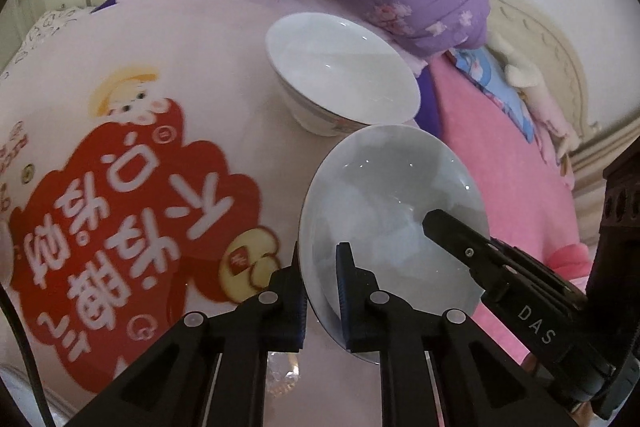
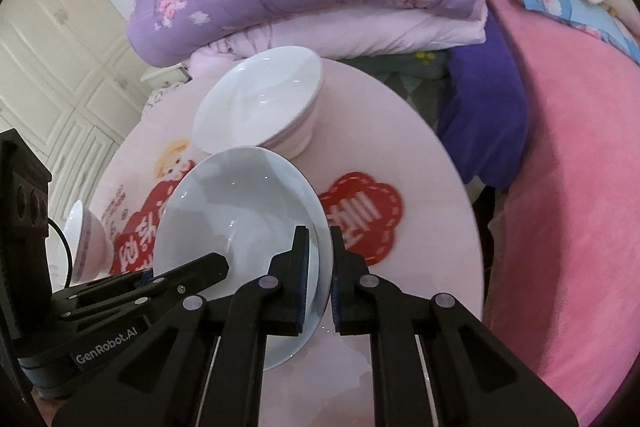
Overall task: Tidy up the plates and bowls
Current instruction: 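Close the left gripper on the bowl rim while the right gripper grips it, then carry the held bowl with both grippers onto the first white bowl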
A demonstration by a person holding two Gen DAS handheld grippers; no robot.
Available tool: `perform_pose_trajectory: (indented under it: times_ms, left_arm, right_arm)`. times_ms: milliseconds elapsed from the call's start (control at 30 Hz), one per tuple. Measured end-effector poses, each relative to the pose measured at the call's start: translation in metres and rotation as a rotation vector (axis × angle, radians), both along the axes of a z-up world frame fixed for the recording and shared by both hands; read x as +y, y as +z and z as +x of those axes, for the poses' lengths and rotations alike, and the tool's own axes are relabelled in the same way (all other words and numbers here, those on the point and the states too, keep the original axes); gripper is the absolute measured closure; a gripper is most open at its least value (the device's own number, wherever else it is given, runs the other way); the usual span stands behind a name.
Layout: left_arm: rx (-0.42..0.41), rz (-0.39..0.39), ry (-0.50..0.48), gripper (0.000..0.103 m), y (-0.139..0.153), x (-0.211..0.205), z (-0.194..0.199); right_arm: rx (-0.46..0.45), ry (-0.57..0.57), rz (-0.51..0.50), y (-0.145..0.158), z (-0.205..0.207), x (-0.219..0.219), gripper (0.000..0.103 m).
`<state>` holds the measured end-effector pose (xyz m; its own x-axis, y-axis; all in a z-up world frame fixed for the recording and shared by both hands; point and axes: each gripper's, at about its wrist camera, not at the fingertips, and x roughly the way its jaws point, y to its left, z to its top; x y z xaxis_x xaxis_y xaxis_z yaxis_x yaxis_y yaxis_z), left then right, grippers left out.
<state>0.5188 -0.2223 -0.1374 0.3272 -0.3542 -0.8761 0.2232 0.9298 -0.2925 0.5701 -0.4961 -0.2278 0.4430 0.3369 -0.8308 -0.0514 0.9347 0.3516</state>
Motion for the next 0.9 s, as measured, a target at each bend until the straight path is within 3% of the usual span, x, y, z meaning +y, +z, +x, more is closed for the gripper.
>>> perform_pose_trajectory:
  times_ms: [233, 533, 900]
  left_arm:
    - [-0.057, -0.011, 0.050, 0.093, 0.046, 0.050, -0.029]
    - [-0.168, 0.006, 0.174, 0.093, 0.116, 0.146, -0.069]
    - [-0.202, 0.045, 0.308, 0.093, 0.149, 0.238, -0.125]
  right_arm:
    - [-0.046, 0.062, 0.028, 0.030, -0.005, 0.036, 0.094]
    - [-0.126, 0.213, 0.070, 0.075, -0.008, 0.125, 0.094]
    - [-0.110, 0.377, 0.097, 0.089, -0.011, 0.232, 0.094]
